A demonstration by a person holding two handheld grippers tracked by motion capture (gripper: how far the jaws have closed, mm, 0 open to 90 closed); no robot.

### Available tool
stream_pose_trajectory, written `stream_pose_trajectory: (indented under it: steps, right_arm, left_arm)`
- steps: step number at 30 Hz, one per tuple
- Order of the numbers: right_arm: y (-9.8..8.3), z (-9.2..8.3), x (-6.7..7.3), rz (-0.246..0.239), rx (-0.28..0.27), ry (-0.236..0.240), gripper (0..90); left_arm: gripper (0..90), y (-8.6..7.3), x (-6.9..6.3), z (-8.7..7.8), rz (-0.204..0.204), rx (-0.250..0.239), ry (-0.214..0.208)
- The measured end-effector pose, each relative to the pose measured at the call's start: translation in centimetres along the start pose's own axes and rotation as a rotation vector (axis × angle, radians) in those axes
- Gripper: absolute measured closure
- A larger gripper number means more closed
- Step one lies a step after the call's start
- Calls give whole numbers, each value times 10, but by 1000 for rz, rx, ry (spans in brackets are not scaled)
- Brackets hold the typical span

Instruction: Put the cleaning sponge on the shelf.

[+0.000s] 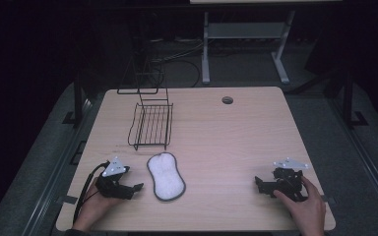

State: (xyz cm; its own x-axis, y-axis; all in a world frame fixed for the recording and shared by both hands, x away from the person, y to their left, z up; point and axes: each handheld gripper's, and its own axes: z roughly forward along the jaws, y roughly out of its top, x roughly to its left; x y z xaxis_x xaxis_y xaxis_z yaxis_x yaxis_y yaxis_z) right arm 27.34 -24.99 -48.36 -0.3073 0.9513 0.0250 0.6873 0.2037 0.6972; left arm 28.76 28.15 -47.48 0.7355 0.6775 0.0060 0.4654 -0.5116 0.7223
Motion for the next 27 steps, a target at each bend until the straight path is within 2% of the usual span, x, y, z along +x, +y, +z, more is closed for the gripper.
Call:
stream_pose_trajectory:
  steps: [8,10,12,13,14,16,21,24,27]
  right_arm:
    - [1,0,0,0,3,3,0]
    - [1,1,0,-1,3,3,0]
    - [1,1,0,1,4,4,0]
    - [1,1,0,1,3,4,0]
    - [1,1,0,1,3,4,0]
    - [1,1,0,1,3,4,0]
    - [1,1,0,1,4,4,0]
    - [1,1,0,1,3,4,0]
    - [1,1,0,1,3,4,0]
  left_arm:
    - [152,1,2,-2,4,14,-3]
    - [279,4,4,-6,3,26,-25]
    - [357,5,4,-7,-3,28,-30]
    - [357,8,3,-10,6,31,-40]
    - [453,9,3,-11,5,37,-45]
    - [587,13,2,-13,2,43,-62]
    - [876,21,3,-13,-31,50,-81]
    - [899,32,3,-11,-32,61,-96]
    - [899,36,2,-10,-35,60,-104]
